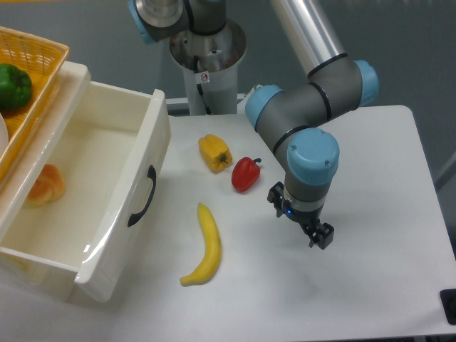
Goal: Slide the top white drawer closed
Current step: 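Move the gripper toward the front face of the open white drawer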
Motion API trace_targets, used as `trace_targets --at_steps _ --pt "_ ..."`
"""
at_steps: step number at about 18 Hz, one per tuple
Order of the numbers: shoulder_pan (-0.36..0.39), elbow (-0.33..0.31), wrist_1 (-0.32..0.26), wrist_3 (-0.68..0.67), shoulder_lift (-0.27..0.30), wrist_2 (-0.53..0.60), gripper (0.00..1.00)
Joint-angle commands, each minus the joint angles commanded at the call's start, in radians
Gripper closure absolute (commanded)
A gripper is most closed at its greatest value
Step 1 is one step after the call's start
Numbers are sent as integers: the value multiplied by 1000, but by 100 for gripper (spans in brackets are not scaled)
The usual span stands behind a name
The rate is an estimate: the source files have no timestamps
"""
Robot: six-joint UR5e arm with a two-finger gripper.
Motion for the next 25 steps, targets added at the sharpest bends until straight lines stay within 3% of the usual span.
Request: trace_targets --at_steps 8,13,16,21,25 --pt "-18 -6 23 -98 0 -8 0" --pt "-84 -11 109 -244 -20 0 0" --pt "-90 -9 112 -262 -17 -8 0" --pt "-120 -6 115 -474 -25 -18 0" --pt "-141 -34 112 -532 -2 -115 34"
